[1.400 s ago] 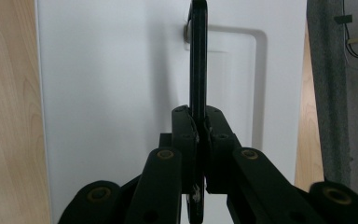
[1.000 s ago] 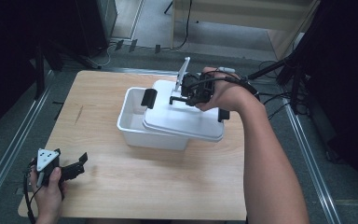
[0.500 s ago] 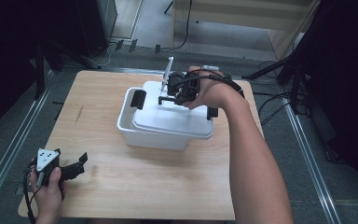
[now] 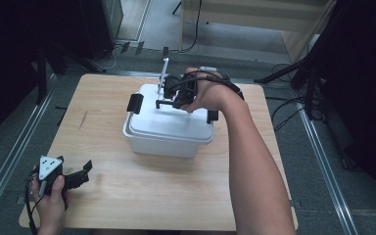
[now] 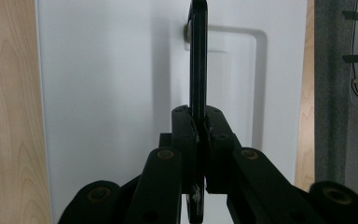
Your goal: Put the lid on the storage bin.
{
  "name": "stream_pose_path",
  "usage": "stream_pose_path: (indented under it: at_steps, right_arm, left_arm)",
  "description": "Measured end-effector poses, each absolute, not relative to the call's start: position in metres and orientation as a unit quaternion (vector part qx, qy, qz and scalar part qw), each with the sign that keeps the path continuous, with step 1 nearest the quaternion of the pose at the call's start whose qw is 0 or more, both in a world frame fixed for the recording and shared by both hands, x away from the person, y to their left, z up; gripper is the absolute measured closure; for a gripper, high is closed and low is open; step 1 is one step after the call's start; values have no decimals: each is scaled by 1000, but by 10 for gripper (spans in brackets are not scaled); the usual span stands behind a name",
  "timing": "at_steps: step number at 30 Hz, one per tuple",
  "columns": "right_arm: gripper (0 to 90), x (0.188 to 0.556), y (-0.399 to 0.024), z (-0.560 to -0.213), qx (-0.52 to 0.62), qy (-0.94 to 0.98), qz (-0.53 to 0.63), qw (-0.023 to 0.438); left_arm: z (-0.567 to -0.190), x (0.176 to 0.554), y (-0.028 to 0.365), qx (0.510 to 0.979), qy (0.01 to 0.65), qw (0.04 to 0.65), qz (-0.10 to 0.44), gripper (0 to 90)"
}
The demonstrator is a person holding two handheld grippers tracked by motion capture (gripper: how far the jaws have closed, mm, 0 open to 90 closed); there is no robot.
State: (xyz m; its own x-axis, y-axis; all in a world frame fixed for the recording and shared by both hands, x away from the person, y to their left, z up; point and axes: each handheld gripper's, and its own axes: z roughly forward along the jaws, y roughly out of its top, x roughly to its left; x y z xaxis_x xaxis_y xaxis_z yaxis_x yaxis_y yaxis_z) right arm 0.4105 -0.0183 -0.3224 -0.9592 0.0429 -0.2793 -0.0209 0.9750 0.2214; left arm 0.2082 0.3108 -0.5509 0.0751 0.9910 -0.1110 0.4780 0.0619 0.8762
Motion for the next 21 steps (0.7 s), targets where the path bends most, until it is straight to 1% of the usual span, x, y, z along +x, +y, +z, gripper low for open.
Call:
stream_pose_path:
  at_steps: [12, 21]
  right_arm:
    - [854, 414, -1, -333, 7, 986, 104, 133]
    - [854, 416, 3, -336, 13, 985, 107, 135]
  left_arm:
    - [-551, 208, 311, 608, 603, 410, 314, 16]
    - [-551, 209, 311, 609, 603, 409, 313, 16]
